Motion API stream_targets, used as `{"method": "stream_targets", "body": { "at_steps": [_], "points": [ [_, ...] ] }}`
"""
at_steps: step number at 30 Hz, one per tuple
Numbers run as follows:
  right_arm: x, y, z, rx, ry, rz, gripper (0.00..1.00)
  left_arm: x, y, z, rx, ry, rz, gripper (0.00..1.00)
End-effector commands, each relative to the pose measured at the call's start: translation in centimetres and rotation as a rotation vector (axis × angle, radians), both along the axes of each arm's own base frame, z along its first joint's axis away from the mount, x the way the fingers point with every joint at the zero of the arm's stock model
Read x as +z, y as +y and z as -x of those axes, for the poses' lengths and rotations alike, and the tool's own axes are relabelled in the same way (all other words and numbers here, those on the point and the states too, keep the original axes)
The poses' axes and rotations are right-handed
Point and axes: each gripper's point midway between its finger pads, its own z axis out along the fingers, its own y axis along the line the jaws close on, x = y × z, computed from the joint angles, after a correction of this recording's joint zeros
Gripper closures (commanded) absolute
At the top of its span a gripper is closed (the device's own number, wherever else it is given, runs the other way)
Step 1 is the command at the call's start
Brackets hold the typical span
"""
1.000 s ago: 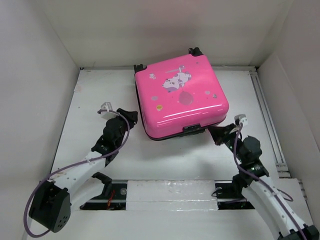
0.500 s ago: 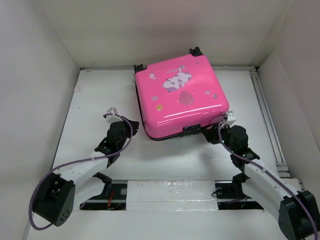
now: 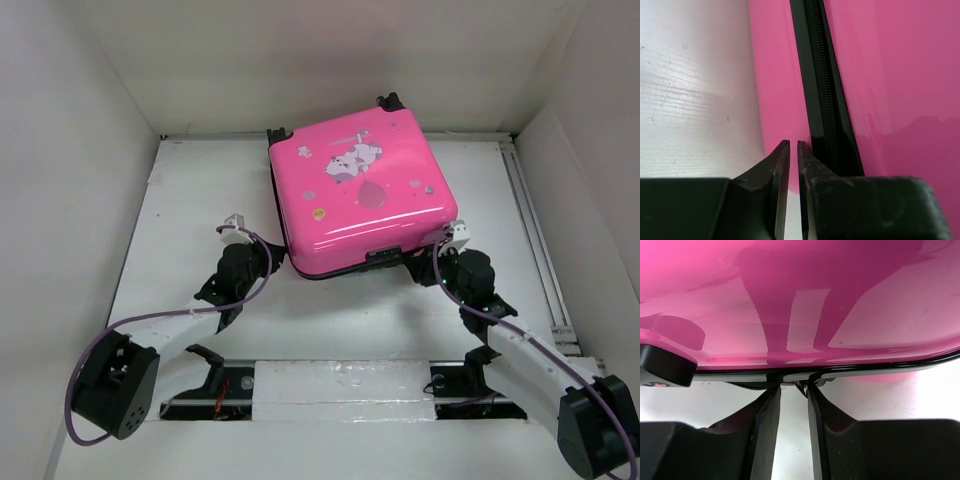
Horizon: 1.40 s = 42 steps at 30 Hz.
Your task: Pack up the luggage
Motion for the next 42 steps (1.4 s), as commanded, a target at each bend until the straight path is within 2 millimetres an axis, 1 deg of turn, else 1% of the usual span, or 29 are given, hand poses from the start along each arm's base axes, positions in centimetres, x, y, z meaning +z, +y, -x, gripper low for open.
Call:
{"method": "stream_targets", "body": {
  "at_steps": [1, 4, 5, 7, 8, 9, 10, 11, 13, 15, 18, 19, 20, 23, 24, 25, 27, 28, 29, 31, 33, 35, 36, 37, 38, 39, 40, 41, 42],
  "points": [
    [6.1, -0.4, -2.4, -0.079, -0.224, -0.057, 0.65, 0.8, -0.7, 0.0, -0.041, -0.046, 0.02, 0.92],
    [6.9, -0.4, -2.9, -0.09, -0.252, -0.067, 0.65, 1.2, -0.8, -0.3, -0.044, -0.06, 0.017, 0.94],
    [6.5, -0.4, -3.0, -0.089, -0.247, -0.055, 0.69, 1.2, -0.8, -0.3, -0.044, -0.06, 0.017, 0.95],
    [7.0, -0.2, -3.3, -0.089, -0.259, -0.06, 0.78, 1.2, -1.1, -0.2, -0.063, -0.057, 0.023, 0.95],
    [7.0, -0.2, -3.5, -0.089, -0.259, -0.06, 0.88, 1.2, -1.1, -0.2, -0.063, -0.057, 0.023, 0.96],
    [7.5, 0.2, -3.4, -0.08, -0.274, -0.078, 0.92, 1.2, -1.1, -0.2, -0.063, -0.057, 0.023, 0.96],
    [7.1, 0.1, -3.6, -0.089, -0.263, -0.072, 0.97, 1.3, -1.4, -0.3, -0.072, -0.056, 0.025, 0.96],
    [7.6, 0.5, -3.6, -0.079, -0.273, -0.077, 1.0, 1.5, -1.4, -0.4, -0.072, -0.066, 0.03, 0.96],
    [8.3, 0.7, -3.2, -0.079, -0.287, -0.094, 1.0, 0.9, -1.7, -0.2, -0.087, -0.052, 0.014, 0.96],
    [8.3, 1.1, -2.1, -0.067, -0.286, -0.107, 1.0, 1.6, -2.4, -0.4, -0.105, -0.062, 0.023, 0.96],
    [7.2, 2.1, -0.5, -0.032, -0.238, -0.098, 1.0, 1.7, -2.7, -0.4, -0.115, -0.066, 0.028, 0.97],
    [7.8, 2.4, 0.3, -0.015, -0.243, -0.119, 1.0, 2.4, -2.8, -0.7, -0.115, -0.087, 0.038, 0.97],
    [6.4, 2.6, 1.0, -0.004, -0.193, -0.103, 1.0, 2.1, -3.3, -0.4, -0.132, -0.073, 0.044, 0.97],
    [4.9, 4.1, 3.2, 0.064, -0.128, -0.083, 1.0, 3.2, -4.0, -0.8, -0.143, -0.097, 0.057, 0.97],
    [4.6, 5.1, 4.1, 0.114, -0.114, -0.079, 1.0, 2.5, -4.0, -0.9, -0.143, -0.078, 0.048, 0.97],
    [3.9, 5.5, 4.5, 0.13, -0.086, -0.072, 1.0, 3.1, -4.3, -1.0, -0.153, -0.102, 0.063, 0.97],
    [2.4, 6.9, 5.4, 0.186, -0.025, -0.046, 1.0, 2.8, -4.8, -1.2, -0.16, -0.084, 0.078, 0.97],
    [2.8, 8.5, 6.3, 0.249, -0.02, -0.047, 1.0, 3.3, -5.0, -1.7, -0.161, -0.092, 0.082, 0.97],
    [1.9, 9.4, 6.5, 0.268, 0.01, -0.02, 1.0, 3.2, -5.3, -1.6, -0.175, -0.09, 0.086, 0.97],
    [2.5, 11.6, 7.4, 0.312, 0.002, -0.005, 1.0, 3.5, -5.9, -1.8, -0.193, -0.095, 0.106, 0.97],
    [1.8, 12.8, 7.5, 0.315, 0.021, 0.039, 1.0, 4.3, -6.1, -2.2, -0.191, -0.114, 0.126, 0.98],
    [3.1, 14.8, 8.0, 0.341, -0.014, 0.021, 1.0, 3.9, -6.5, -2.4, -0.201, -0.1, 0.123, 0.98],
    [2.3, 15.4, 8.3, 0.352, -0.005, 0.035, 1.0, 4.4, -6.6, -2.6, -0.201, -0.11, 0.128, 0.98],
    [3.7, 16.8, 8.3, 0.371, -0.043, -0.01, 1.0, 4.4, -6.6, -2.6, -0.201, -0.11, 0.128, 0.98],
    [3.5, 17.6, 8.8, 0.39, -0.061, -0.001, 1.0, 4.0, -6.6, -2.7, -0.201, -0.102, 0.124, 0.98],
    [4.5, 18.7, 8.7, 0.4, -0.086, -0.016, 1.0, 4.4, -7.0, -2.5, -0.21, -0.115, 0.131, 0.98],
    [3.2, 19.7, 8.7, 0.412, -0.082, 0.028, 1.0, 4.7, -7.0, -2.6, -0.211, -0.127, 0.137, 0.98],
    [3.2, 20.6, 8.7, 0.421, -0.09, 0.039, 1.0, 5.1, -7.5, -2.5, -0.225, -0.135, 0.141, 0.98],
    [4.6, 22.3, 8.7, 0.427, -0.116, 0.033, 1.0, 5.4, -7.7, -2.8, -0.225, -0.139, 0.143, 0.98]
  ]
}}
